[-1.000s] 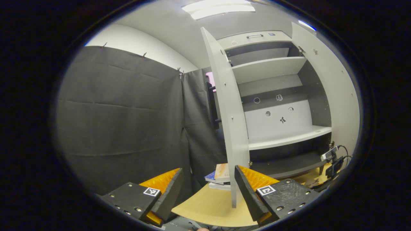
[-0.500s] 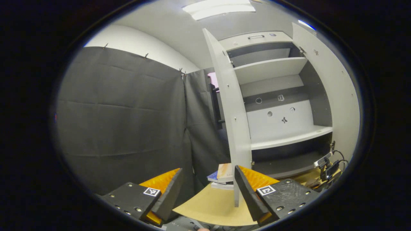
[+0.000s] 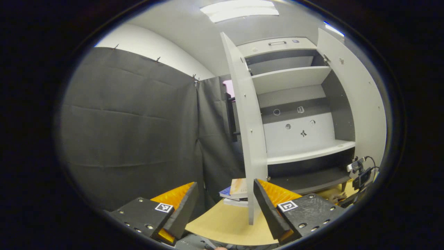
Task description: Grab one shoe with the right hand and put it into the shoe cabinet, grab the other shoe with the left hand and put it into the shoe cabinet; then close the right door with the right hand and the left door with the left hand.
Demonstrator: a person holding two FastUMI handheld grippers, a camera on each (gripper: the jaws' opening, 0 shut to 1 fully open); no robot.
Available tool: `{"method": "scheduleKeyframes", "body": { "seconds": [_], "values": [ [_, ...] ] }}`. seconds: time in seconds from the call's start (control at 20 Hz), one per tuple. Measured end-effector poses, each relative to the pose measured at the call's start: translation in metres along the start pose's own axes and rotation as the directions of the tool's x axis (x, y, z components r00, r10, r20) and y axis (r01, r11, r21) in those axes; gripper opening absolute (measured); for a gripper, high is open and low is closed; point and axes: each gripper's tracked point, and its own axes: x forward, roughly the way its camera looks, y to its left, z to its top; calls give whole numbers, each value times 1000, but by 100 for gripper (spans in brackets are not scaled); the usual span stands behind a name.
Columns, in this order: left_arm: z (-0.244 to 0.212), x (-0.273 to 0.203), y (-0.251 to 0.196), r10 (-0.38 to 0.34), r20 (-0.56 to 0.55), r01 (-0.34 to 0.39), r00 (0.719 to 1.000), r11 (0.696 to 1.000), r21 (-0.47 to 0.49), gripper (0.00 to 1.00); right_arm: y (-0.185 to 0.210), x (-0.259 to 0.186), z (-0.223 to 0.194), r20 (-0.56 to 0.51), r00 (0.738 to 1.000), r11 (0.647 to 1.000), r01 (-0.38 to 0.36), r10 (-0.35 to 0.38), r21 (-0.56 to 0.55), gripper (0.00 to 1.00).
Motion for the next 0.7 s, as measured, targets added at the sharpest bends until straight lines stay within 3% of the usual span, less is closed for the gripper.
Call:
{"method": "scheduleKeyframes", "body": {
  "seconds": [0.3, 0.7],
  "values": [
    [10, -2, -20, -61, 35, 61, 998, 998, -9, 100, 3, -53, 57, 144, 989, 999, -45, 41, 25, 1],
    [12, 2, -27, -90, 49, 91, 995, 996, -24, 100, 21, -120, 155, 359, 930, 996, -60, 81, -68, 1]
  ]
}}
